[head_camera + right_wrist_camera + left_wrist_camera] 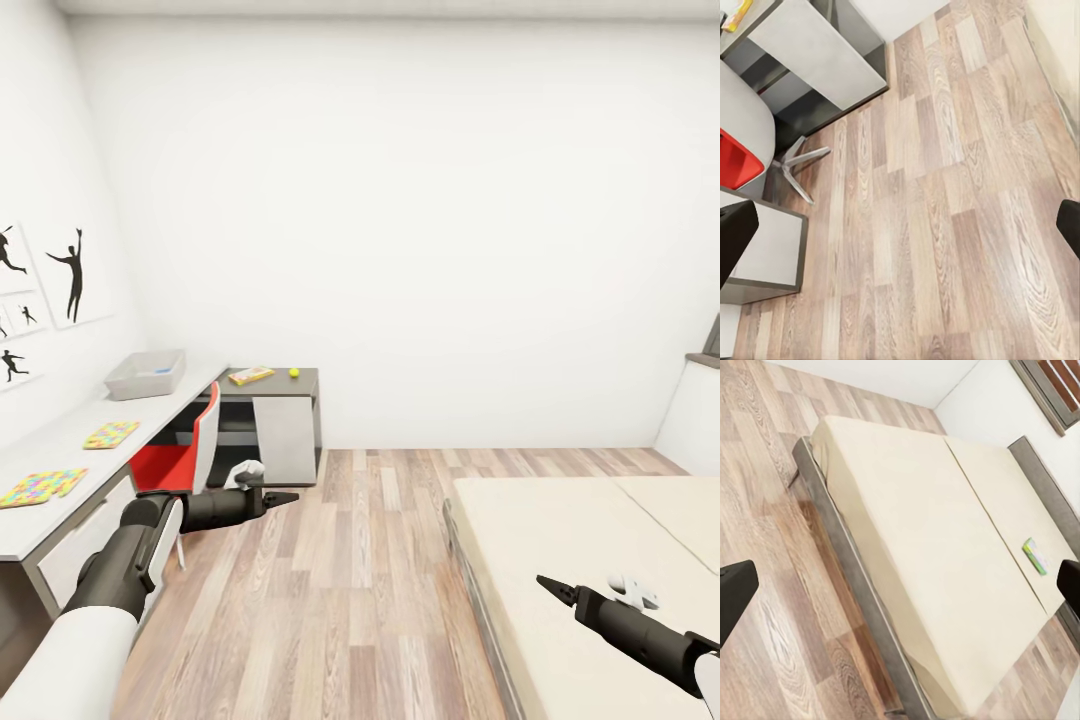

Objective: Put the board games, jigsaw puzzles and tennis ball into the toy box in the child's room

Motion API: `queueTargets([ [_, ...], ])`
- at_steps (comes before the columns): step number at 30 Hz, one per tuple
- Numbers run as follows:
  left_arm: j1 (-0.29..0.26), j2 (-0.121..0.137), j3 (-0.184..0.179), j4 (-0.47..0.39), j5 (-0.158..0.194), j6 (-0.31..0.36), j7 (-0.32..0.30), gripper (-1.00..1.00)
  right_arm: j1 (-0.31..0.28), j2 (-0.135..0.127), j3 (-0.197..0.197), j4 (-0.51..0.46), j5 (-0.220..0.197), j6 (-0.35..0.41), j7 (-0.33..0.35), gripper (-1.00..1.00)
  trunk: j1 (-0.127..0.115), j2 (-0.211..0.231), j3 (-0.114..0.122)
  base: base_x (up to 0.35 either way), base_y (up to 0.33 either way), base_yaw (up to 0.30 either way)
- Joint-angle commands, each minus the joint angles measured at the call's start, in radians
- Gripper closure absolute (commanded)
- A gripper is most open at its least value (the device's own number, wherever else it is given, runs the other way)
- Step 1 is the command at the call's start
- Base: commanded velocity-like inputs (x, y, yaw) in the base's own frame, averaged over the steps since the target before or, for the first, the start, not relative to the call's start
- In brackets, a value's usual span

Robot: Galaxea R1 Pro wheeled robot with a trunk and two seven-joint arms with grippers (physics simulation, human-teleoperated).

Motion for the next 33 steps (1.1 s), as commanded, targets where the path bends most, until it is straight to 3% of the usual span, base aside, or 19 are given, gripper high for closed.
queueTargets([
  [1, 0.000, 0.000, 0.001, 0.000, 0.002, 0.008, -0.002, -1.00, -0.001, 0.000, -0.002, 0.000, 0.002, 0.005, 0.005, -1.00, 0.000, -0.001, 0.000, 0.000, -0.140, 0.000],
  [33, 0.000, 0.000, 0.001, 0.000, 0.002, 0.008, -0.002, -1.00, -0.001, 0.000, -0.002, 0.000, 0.002, 0.005, 0.005, -1.00, 0.000, -0.001, 0.000, 0.000, -0.072, 0.000],
])
